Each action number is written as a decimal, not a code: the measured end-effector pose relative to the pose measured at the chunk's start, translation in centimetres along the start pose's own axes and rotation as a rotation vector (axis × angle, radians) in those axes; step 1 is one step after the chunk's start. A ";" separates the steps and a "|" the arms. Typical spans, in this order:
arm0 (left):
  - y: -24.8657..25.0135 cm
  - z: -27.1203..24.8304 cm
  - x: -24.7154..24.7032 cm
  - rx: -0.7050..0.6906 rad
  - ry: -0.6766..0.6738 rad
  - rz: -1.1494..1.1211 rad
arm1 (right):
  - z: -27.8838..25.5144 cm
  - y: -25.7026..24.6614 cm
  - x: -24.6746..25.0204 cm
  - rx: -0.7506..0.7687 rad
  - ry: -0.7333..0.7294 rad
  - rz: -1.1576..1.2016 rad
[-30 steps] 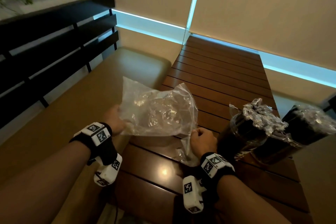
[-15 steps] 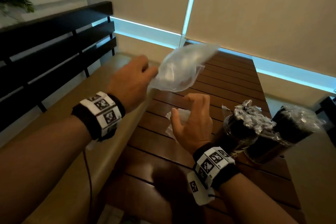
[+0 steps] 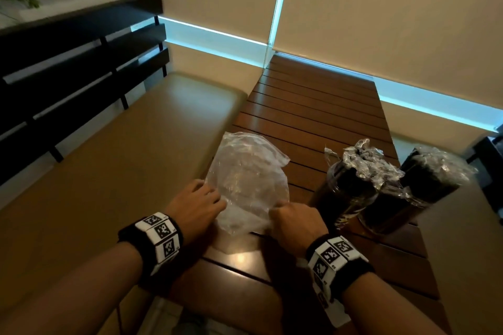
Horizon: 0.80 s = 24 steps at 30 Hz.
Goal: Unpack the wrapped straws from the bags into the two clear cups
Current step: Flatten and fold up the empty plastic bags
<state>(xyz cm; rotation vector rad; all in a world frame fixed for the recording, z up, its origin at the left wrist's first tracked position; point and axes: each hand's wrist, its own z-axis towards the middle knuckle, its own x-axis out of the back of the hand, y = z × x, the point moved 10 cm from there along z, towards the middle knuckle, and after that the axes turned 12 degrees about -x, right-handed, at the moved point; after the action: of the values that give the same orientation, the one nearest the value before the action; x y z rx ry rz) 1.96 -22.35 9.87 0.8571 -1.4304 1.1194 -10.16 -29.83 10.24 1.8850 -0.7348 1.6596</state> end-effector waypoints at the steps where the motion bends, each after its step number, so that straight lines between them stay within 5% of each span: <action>1: 0.0 -0.2 -0.8 0.004 -0.054 -0.044 | -0.1 0.2 -1.2 -0.004 -0.066 0.014; 5: -1.4 -1.9 -4.7 0.192 -0.233 -0.469 | -0.4 3.7 -5.2 -0.253 -0.218 0.315; 8: -3.7 -2.0 -5.4 0.380 -0.147 -0.588 | 0.2 5.9 -6.7 -0.446 -0.229 0.556; 12: -5.3 -1.2 -6.2 0.516 -0.149 -0.574 | 0.8 6.3 -7.5 -0.572 -0.267 0.452; 16: -5.3 0.1 -5.4 0.569 -0.140 -0.464 | 1.2 5.0 -5.8 -0.561 -0.127 0.276; 18: -5.0 0.7 -4.8 0.517 -0.119 -0.359 | 1.4 3.2 -4.6 -0.411 -0.052 0.207; 21: -3.1 2.3 -3.9 0.214 -0.100 -0.069 | 1.6 0.2 -4.9 -0.107 -0.074 0.066; 24: -0.5 2.7 -4.3 -0.069 -0.144 0.027 | 1.1 -0.3 -5.6 -0.022 -0.150 0.072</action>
<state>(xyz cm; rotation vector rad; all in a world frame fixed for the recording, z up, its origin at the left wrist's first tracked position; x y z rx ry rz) 2.27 -25.41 5.74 0.8869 -1.5939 1.0393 -9.72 -30.05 4.53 2.0053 -0.8870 1.5592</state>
